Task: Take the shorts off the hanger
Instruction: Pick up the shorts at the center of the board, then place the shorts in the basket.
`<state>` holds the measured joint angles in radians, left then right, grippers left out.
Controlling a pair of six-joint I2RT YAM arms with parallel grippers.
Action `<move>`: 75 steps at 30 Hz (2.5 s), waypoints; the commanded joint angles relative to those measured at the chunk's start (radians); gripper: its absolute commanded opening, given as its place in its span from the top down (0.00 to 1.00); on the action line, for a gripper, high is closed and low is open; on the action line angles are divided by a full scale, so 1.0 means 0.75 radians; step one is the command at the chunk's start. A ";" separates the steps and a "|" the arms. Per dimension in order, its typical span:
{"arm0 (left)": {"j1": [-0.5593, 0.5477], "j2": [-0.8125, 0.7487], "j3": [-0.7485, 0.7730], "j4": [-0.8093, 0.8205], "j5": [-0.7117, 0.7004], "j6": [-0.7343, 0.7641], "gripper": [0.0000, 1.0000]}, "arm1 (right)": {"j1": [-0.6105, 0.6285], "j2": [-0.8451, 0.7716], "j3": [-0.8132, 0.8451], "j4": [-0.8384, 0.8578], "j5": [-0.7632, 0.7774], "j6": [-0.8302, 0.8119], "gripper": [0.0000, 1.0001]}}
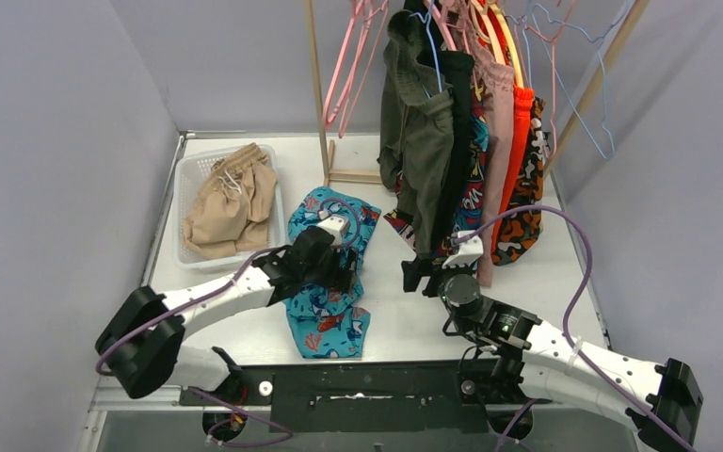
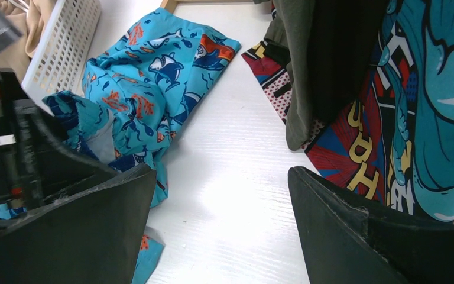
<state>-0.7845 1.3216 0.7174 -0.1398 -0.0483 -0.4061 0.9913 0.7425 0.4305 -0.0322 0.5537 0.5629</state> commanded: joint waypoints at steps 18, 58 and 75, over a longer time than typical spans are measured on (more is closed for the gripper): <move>-0.077 0.446 0.168 -0.132 -0.379 -0.026 1.00 | 0.016 0.049 0.064 -0.015 0.075 0.029 0.15; 0.833 -0.014 0.900 -0.229 -0.470 0.497 1.00 | 0.016 -0.113 0.007 -0.003 0.152 0.019 0.14; 1.228 0.601 1.141 -0.491 0.109 0.306 1.00 | 0.015 -0.205 0.006 -0.077 0.173 0.054 0.14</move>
<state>0.1448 1.7420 1.4319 -0.5148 -0.0483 -0.1768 0.9966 0.5915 0.4263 -0.1219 0.6510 0.5915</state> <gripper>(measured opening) 0.209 0.859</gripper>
